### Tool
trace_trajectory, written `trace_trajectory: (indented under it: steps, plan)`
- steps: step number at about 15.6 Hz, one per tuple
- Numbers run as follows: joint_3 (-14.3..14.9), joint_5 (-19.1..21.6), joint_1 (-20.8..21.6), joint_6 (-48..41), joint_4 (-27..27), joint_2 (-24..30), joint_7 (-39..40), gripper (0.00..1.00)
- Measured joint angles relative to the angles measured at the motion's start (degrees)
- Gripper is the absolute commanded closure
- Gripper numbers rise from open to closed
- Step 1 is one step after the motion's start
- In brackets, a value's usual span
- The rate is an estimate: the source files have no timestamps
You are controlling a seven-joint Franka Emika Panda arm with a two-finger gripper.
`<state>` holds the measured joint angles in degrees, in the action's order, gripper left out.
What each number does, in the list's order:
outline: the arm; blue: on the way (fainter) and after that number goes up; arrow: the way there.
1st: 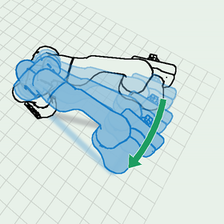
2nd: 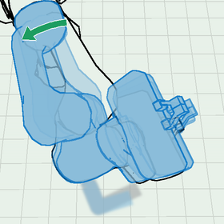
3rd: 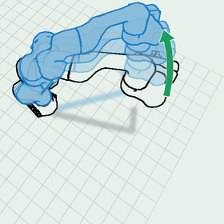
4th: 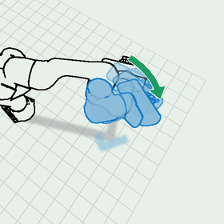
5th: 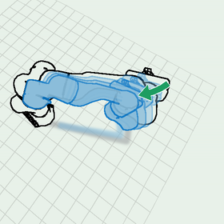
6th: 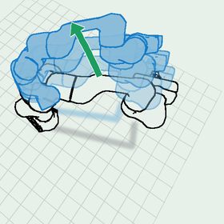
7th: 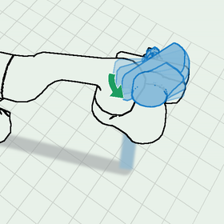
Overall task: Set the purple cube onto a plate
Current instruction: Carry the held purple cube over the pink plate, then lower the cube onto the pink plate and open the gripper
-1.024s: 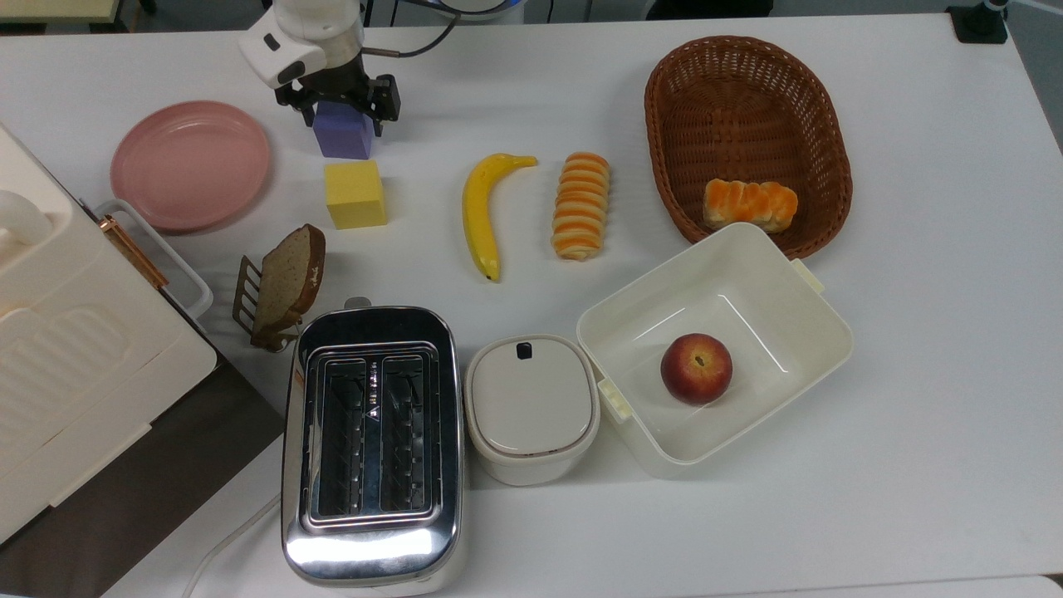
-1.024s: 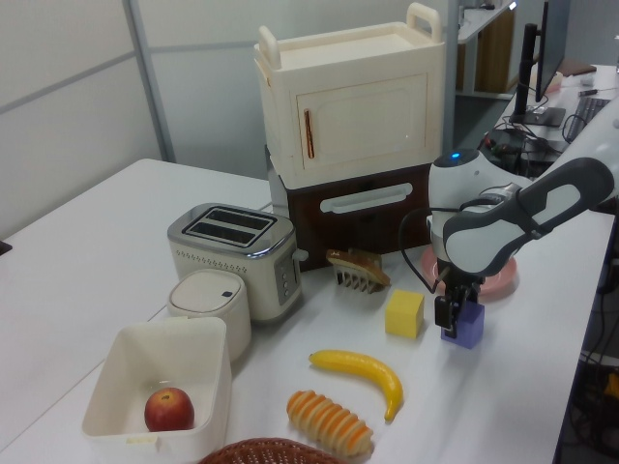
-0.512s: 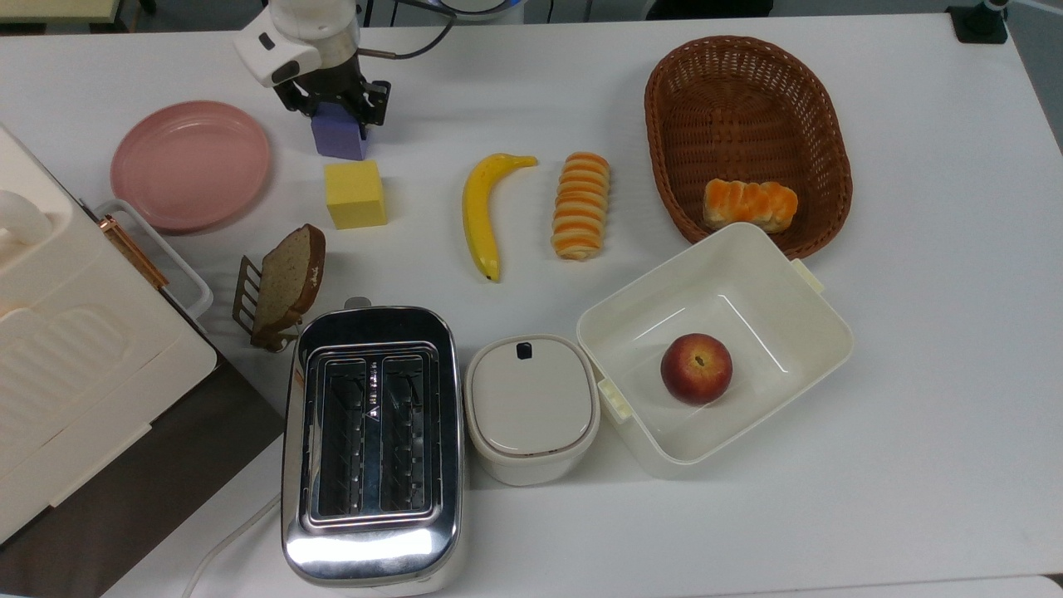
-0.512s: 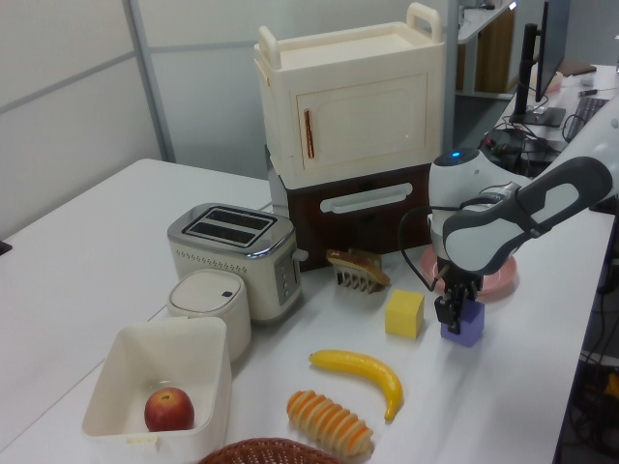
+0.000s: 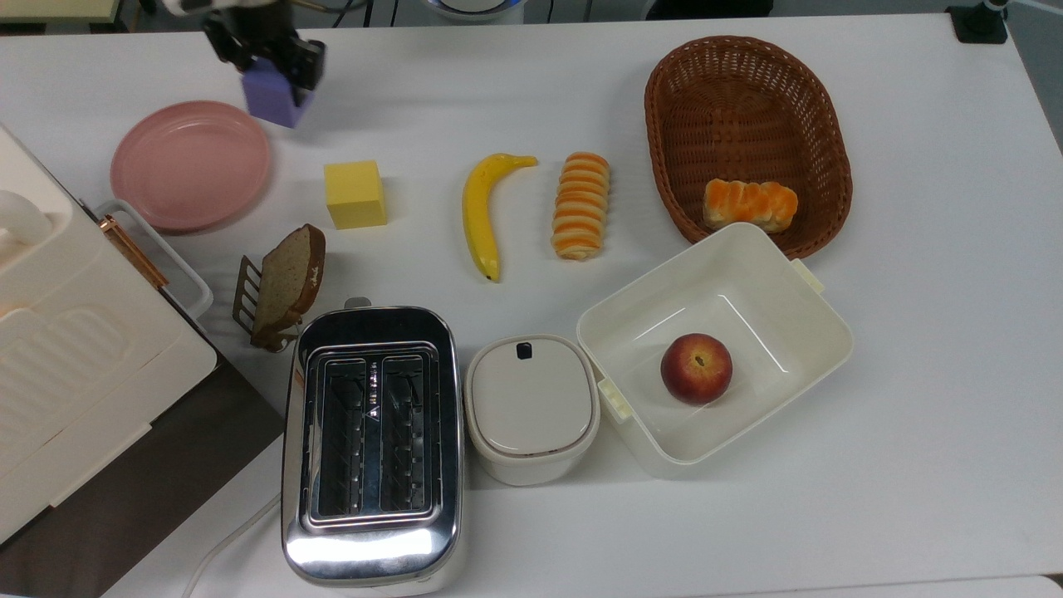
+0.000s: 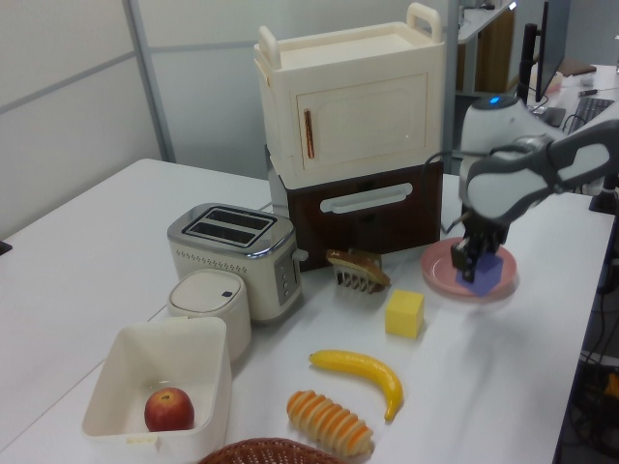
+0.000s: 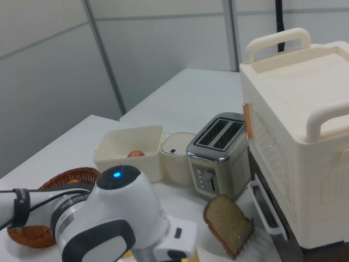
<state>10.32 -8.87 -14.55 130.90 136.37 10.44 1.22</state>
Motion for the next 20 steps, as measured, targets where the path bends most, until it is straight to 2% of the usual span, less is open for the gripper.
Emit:
trace_trajectory:
  steps: [4, 11, 18, 19, 20]
  plan:
    - [4.3, 0.0, 0.0, 0.4, -3.9, -1.6, 0.1, 0.81]
    - [4.7, 0.5, 0.4, 5.6, -8.5, -10.8, -0.5, 0.81]
    - [5.2, 2.1, -0.8, 8.0, -10.2, -14.6, -0.6, 0.80]
    - [5.2, 2.2, -1.0, 8.0, -10.2, -14.7, -0.6, 0.76]
    - [5.2, 2.4, -1.4, 8.0, -10.2, -14.7, -0.6, 0.61]
